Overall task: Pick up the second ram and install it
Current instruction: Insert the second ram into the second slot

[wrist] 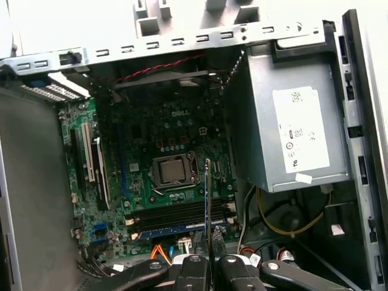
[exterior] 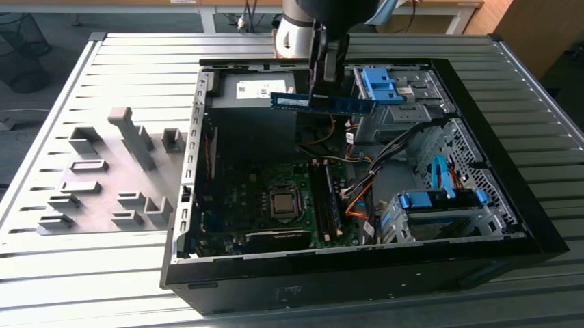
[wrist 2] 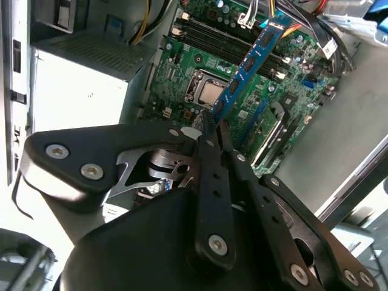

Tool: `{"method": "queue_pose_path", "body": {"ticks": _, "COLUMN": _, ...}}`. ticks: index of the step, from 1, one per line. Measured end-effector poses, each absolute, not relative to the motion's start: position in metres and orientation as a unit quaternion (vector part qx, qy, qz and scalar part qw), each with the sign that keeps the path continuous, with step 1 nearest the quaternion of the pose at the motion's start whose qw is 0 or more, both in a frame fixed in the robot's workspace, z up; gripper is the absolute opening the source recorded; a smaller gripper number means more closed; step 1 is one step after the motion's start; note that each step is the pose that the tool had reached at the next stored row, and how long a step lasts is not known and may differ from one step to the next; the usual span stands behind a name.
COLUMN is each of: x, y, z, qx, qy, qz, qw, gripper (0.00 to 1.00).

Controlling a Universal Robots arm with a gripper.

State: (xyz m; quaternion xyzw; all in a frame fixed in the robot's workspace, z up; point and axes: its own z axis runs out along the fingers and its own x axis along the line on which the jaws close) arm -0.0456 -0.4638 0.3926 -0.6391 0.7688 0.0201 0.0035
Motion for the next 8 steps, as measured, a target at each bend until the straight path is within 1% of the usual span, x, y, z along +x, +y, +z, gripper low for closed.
{"method": "queue_pose_path", "body": {"ticks": 8, "x": -0.0456, "y": -0.4638, "z": 0.3926, "qx": -0.634, "qy": 0.773, "qz": 0.02, "qw": 0.004, "gripper": 0.14}}
